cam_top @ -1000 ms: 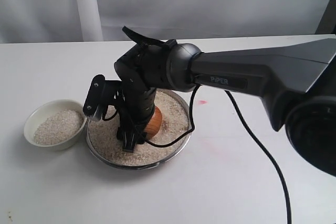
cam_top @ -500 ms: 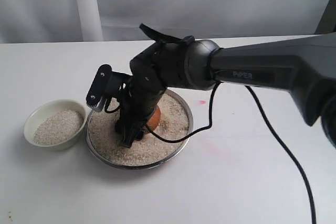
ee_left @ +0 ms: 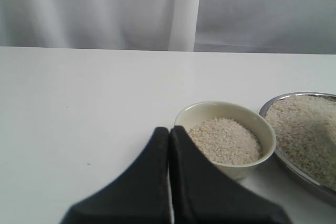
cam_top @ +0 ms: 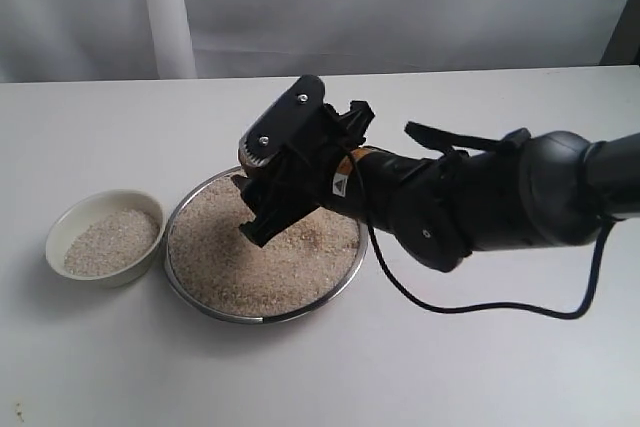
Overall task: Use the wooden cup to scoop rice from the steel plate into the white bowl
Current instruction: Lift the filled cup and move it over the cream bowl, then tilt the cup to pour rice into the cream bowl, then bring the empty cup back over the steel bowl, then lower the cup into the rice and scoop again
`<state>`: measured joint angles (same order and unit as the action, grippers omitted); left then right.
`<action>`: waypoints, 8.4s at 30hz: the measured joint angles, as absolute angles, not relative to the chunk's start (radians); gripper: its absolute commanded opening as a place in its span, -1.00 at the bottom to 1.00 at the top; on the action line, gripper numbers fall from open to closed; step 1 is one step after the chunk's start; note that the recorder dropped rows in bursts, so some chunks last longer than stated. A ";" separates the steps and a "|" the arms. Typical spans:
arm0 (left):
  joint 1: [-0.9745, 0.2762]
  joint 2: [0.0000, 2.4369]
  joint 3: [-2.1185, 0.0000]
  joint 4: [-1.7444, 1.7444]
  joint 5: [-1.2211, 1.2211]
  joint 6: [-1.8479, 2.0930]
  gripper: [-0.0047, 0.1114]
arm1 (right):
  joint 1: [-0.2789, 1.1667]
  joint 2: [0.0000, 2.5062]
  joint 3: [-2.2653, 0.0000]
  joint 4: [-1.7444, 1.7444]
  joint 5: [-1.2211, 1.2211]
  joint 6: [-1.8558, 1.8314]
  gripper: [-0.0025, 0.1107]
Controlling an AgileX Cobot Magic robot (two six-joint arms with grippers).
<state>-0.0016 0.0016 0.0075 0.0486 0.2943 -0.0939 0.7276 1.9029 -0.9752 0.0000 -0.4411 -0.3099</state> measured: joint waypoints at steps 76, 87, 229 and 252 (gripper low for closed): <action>-0.002 0.002 0.008 0.049 0.294 -0.094 -0.92 | 1.087 2.428 -2.025 -1.246 0.638 -0.364 -0.96; -0.002 0.002 0.008 0.049 0.294 -0.094 -0.92 | 1.087 2.428 -2.025 -1.363 0.625 -0.364 -0.96; -0.002 0.002 0.008 0.049 0.294 -0.094 -0.92 | 0.939 2.428 -1.950 -0.590 1.031 -0.566 -0.96; -0.002 0.002 0.008 0.049 0.294 -0.094 -0.92 | 0.925 2.419 -1.950 -0.497 0.994 -0.462 -0.96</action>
<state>-0.0016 0.0016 0.0075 0.0486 0.2943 -0.0939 0.9248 2.4189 -1.9505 -0.4969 0.9939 -0.4624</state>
